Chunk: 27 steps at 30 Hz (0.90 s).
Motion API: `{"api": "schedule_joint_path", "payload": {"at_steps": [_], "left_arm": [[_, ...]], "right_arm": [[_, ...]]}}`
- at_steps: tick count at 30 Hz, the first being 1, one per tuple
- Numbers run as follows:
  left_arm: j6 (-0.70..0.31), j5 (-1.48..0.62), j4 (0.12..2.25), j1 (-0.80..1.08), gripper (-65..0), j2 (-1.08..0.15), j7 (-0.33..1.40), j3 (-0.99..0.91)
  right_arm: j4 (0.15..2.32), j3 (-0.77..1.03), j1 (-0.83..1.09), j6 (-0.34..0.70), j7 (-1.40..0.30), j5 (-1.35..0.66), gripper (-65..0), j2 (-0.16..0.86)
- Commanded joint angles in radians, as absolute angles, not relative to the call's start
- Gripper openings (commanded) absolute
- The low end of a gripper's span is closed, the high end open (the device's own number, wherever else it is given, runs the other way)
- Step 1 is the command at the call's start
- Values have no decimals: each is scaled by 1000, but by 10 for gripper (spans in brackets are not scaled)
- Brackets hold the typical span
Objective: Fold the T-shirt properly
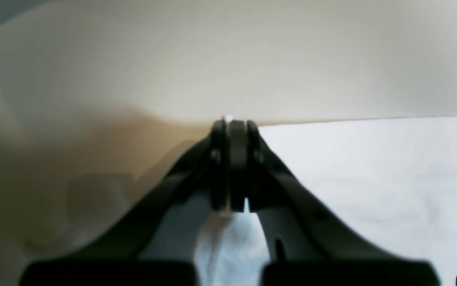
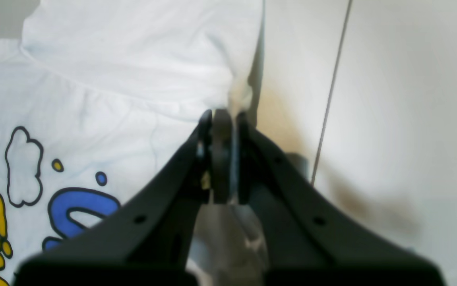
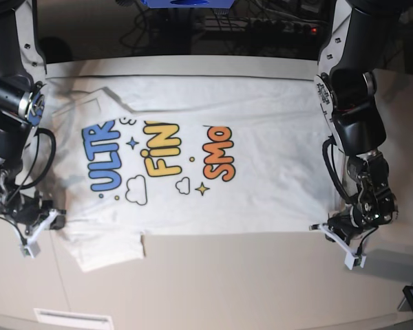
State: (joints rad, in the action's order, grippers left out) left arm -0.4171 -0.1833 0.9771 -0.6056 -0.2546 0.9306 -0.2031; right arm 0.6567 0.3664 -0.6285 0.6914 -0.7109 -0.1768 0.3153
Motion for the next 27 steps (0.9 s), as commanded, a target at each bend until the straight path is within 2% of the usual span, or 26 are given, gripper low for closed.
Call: {"api": "schedule_joint_path", "payload": {"at_steps": [1,11,17,27], "left_arm": [[-417,-191,1024,-644,-650,-268,909,-206],[-417,-191,1155,-598,-650,-269,970,-206],[-417,-191,1162,-576,-650,-269,970,-205],[-417,-193,1245,-518,-650,-268,978,-206]], "right_arm": [[674,371,-665,698,-690,-189,-650,332],[677,371,-665,698,-688,-191,-650,332],[817,406,-622,698,-696,-191,-650,326],[825,409,-578,698,-716,-191,-650,331]]}}
